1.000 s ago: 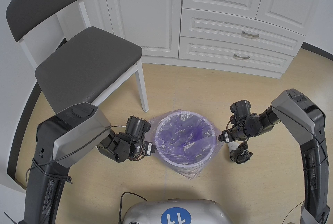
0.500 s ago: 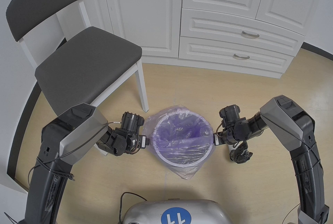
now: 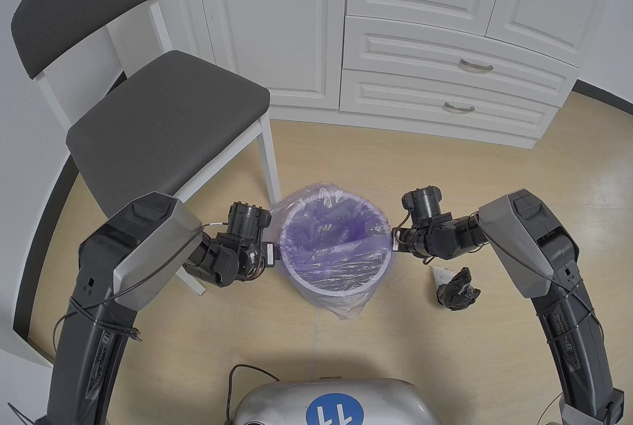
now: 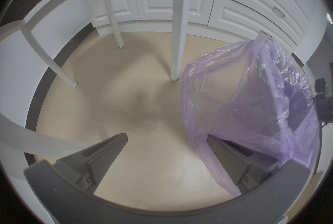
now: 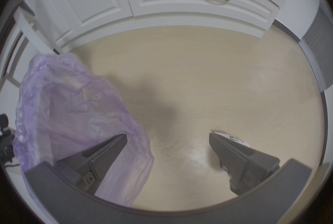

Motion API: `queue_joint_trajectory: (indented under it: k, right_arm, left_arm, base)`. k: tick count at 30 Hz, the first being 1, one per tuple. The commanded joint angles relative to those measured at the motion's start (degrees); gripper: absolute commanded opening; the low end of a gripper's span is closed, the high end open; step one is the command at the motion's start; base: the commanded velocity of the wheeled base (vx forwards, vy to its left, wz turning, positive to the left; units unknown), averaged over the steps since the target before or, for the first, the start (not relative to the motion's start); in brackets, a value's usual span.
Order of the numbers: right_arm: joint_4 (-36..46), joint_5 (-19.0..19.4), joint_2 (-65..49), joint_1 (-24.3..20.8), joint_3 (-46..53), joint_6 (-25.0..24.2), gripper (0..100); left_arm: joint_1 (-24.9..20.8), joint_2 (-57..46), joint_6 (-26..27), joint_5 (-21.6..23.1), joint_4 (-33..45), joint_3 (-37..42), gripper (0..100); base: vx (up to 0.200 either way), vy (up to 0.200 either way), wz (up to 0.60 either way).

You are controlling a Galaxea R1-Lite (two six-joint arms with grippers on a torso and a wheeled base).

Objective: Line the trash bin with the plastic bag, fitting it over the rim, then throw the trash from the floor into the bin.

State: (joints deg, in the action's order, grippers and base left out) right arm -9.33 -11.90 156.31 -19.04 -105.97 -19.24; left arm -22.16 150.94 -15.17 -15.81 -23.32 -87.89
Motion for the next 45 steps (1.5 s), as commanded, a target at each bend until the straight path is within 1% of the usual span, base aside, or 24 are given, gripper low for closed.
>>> queue_joint_trajectory:
  k: [1,6,11,15,18,24,27,31,36,39,40,41,45]
  right_arm:
    - [-0.17,-1.64,4.71,-0.12,-6.79,-3.0,100]
    - [-0.17,-1.73,5.06,-0.12,-8.62,-5.72,100]
    - [0.01,-1.73,5.06,0.32,-8.62,-5.72,100]
    - [0.19,-1.81,4.62,0.67,-8.62,-5.28,100]
    - [5.02,-1.81,3.48,1.38,-8.62,-4.85,100]
    - [6.16,-1.81,2.42,1.73,-8.37,-3.18,100]
    - [6.16,-1.9,1.1,1.82,-7.05,-2.82,100]
    - [6.16,-1.81,-3.91,1.73,-2.31,-1.15,100]
    - [6.07,-1.81,-11.2,1.02,3.84,-0.36,100]
    - [5.99,-1.81,-14.45,0.32,6.74,-0.19,100]
    - [5.99,-1.81,-14.45,0.32,6.74,-0.19,100]
    - [5.9,-1.81,-16.47,-0.47,8.68,0.43,100]
    - [5.55,-1.81,-18.85,-2.32,11.75,0.78,100]
  left_arm:
    - [0.01,0.49,-0.57,-1.5,-0.06,-1.49,100]
    - [0.01,0.58,-0.57,-2.03,-0.23,-1.49,100]
    - [0.01,0.23,-0.3,-2.65,-0.06,-1.05,100]
    - [0.1,-0.04,-0.13,-2.73,0.03,-0.7,100]
    - [0.45,-0.39,0.4,-2.65,0.73,0.09,100]
    - [0.98,-0.21,1.81,-2.65,2.05,1.15,100]
    - [1.07,-0.3,1.98,-2.65,2.05,1.5,100]
    - [0.72,-0.83,2.77,-2.12,1.96,3.52,100]
    - [-2.18,-0.56,1.63,-2.12,1.35,3.61,100]
    - [-4.38,-0.39,-0.48,-2.12,1.35,3.34,100]
    - [-4.38,-0.39,-0.48,-2.12,1.35,3.34,100]
    - [-6.49,-0.48,-2.15,-2.38,1.52,3.34,100]
    - [-10.09,-0.74,-3.47,-2.47,1.7,4.49,100]
  base:
    - [0.0,0.0,0.0]
    - [0.0,0.0,0.0]
    - [0.0,0.0,0.0]
    - [0.0,0.0,0.0]
    - [0.0,0.0,0.0]
    - [0.0,0.0,0.0]
    - [0.0,0.0,0.0]
    - [0.0,0.0,0.0]
    - [0.0,0.0,0.0]
    - [0.0,0.0,0.0]
    - [0.0,0.0,0.0]
    - [0.0,0.0,0.0]
    - [0.0,0.0,0.0]
